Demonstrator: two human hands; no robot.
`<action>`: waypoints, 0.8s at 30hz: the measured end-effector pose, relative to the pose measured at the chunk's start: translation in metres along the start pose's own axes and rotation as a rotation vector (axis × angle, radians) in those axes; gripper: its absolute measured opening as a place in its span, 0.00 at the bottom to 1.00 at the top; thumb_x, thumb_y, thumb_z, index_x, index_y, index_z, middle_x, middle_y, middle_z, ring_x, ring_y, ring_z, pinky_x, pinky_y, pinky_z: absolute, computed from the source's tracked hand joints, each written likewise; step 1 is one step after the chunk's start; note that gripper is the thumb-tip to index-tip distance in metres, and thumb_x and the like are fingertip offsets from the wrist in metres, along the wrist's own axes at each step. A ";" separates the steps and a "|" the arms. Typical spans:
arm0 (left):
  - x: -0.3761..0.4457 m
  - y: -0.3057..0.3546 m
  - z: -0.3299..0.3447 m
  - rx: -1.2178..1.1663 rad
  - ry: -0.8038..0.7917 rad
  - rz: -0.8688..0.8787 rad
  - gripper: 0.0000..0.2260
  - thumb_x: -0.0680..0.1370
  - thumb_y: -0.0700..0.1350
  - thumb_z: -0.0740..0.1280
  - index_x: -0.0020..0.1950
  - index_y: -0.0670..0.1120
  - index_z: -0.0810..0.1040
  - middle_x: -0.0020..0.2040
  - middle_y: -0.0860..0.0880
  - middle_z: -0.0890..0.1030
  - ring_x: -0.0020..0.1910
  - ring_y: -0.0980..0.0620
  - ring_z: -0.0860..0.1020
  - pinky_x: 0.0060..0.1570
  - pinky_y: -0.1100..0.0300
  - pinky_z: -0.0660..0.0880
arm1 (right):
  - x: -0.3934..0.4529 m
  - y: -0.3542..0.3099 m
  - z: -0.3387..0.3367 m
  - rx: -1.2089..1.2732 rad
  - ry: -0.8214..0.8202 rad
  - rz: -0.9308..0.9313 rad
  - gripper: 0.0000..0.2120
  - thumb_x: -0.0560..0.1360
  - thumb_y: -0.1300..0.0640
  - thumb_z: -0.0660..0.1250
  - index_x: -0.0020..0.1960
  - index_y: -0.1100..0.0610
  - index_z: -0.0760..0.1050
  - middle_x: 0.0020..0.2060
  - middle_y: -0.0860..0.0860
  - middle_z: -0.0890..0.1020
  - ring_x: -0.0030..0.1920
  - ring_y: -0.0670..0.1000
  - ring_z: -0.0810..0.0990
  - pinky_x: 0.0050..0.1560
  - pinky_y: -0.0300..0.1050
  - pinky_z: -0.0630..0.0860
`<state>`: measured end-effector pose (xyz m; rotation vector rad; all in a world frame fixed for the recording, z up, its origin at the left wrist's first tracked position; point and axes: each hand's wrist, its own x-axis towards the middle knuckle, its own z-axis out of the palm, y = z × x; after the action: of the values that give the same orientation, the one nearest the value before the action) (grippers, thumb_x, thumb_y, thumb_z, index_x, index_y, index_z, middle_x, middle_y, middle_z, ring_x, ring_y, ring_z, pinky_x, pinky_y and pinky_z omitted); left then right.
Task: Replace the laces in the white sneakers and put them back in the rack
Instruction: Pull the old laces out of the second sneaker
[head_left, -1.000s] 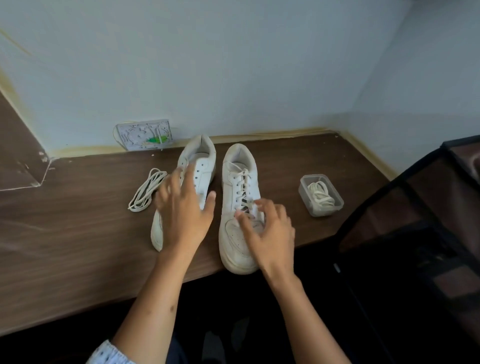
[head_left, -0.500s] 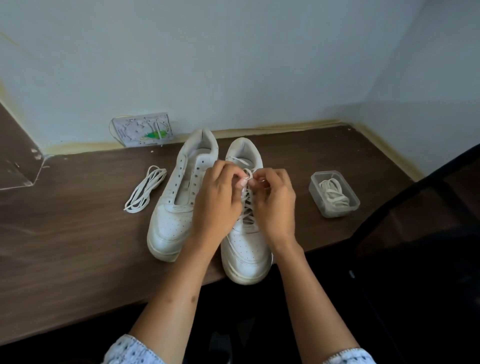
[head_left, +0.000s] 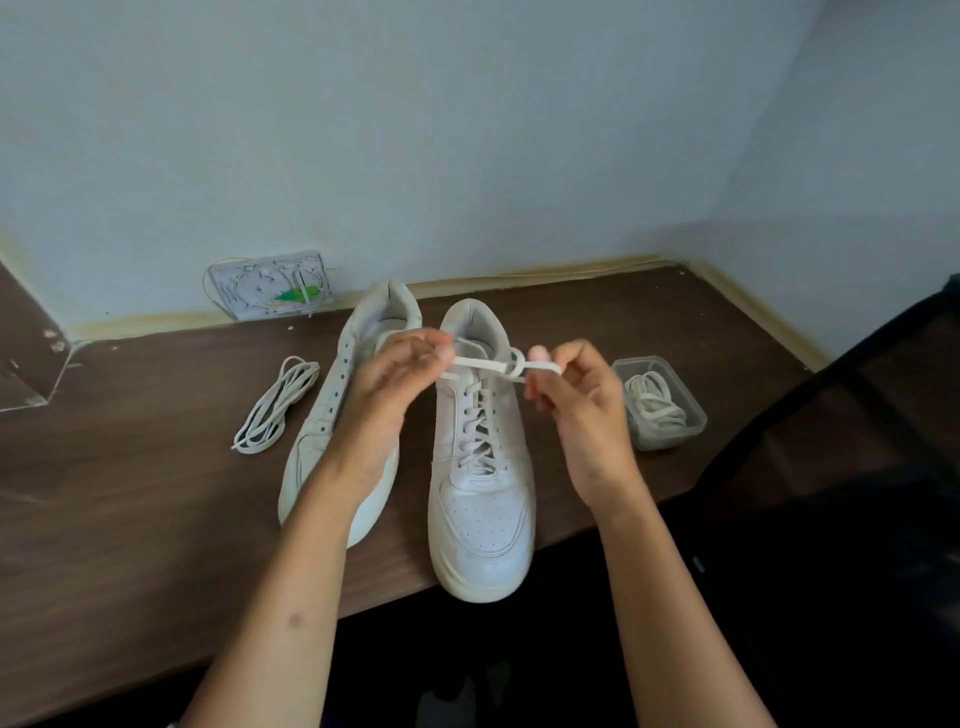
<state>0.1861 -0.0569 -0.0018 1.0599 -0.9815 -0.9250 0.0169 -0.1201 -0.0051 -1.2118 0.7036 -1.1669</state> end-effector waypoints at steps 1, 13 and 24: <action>0.001 0.003 -0.004 -0.070 0.022 0.008 0.07 0.69 0.54 0.75 0.41 0.52 0.84 0.54 0.50 0.81 0.55 0.58 0.78 0.58 0.63 0.71 | 0.000 -0.003 -0.002 0.065 0.051 0.008 0.09 0.77 0.61 0.66 0.40 0.57 0.69 0.32 0.51 0.76 0.32 0.46 0.73 0.37 0.40 0.69; -0.005 0.006 -0.050 0.512 0.306 0.135 0.08 0.68 0.54 0.70 0.35 0.51 0.81 0.40 0.53 0.81 0.43 0.50 0.80 0.50 0.48 0.77 | -0.004 -0.009 -0.026 -0.491 0.388 0.011 0.06 0.78 0.64 0.66 0.51 0.54 0.75 0.42 0.50 0.80 0.39 0.45 0.79 0.47 0.47 0.78; 0.007 -0.021 -0.020 1.094 0.043 0.465 0.15 0.80 0.54 0.59 0.62 0.53 0.81 0.61 0.56 0.78 0.61 0.51 0.70 0.63 0.55 0.65 | -0.035 0.001 0.004 -0.936 0.343 -0.168 0.17 0.78 0.65 0.63 0.65 0.55 0.73 0.55 0.49 0.74 0.51 0.46 0.76 0.55 0.45 0.76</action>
<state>0.2040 -0.0628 -0.0245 1.6132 -1.6645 0.0959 0.0101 -0.0855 -0.0104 -1.8794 1.5352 -1.2275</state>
